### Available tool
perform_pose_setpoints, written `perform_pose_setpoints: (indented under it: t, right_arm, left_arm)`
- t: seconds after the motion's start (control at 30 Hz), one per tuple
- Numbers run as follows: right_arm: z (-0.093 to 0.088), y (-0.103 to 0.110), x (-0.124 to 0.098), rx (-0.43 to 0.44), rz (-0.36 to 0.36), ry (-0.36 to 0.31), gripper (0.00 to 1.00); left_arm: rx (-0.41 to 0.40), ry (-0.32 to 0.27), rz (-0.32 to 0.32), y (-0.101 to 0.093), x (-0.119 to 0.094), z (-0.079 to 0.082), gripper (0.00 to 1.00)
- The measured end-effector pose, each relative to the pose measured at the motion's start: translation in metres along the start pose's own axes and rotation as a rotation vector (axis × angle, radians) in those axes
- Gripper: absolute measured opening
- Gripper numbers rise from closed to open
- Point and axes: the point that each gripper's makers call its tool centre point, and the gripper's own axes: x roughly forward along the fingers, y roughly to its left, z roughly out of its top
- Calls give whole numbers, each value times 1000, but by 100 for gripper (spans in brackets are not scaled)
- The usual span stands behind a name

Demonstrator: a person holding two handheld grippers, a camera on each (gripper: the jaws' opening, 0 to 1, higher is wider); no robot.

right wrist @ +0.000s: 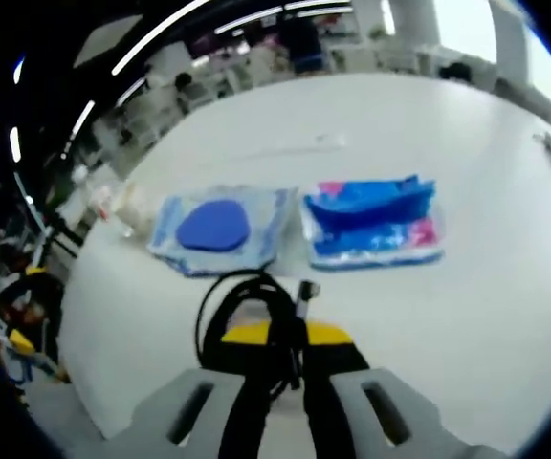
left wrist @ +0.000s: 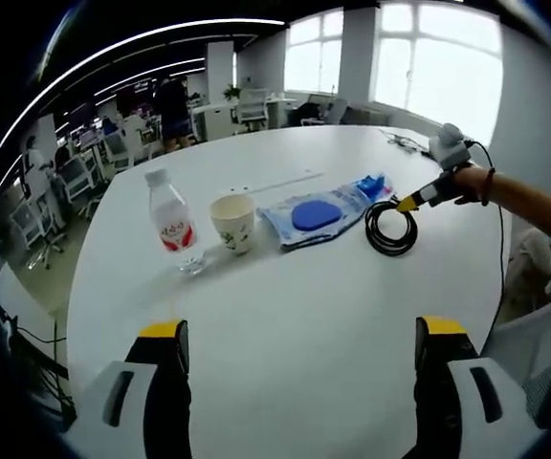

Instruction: Arrange the tabletop items into an orderly group along one side of the table until the central work area is clear of visible clutter.

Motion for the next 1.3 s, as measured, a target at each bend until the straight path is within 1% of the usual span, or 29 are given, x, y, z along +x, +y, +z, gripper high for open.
perform_pose_setpoints:
  t: [0.3,0.43,0.73,0.9,1.3]
  right_arm:
    - [-7,-11,11,-12,-29,33,7]
    - [-12,-19,15,-54,-75,54,8]
    - [-12,-26,19,-79,-108,57,8]
    - [-16,-30,21,-67,-132,65,9]
    - [-18,-32,23,-105,-147,59,12]
  left_arm:
    - [-2,2,-1,0,-1,-2,98]
    - [-4,2,2,1,-1,-4,98]
    - [-5,-3,15,5,-4,-3,98]
    - [-9,2,18,6,-5,-4,97]
    - [-19,2,15,5,-6,-6,98]
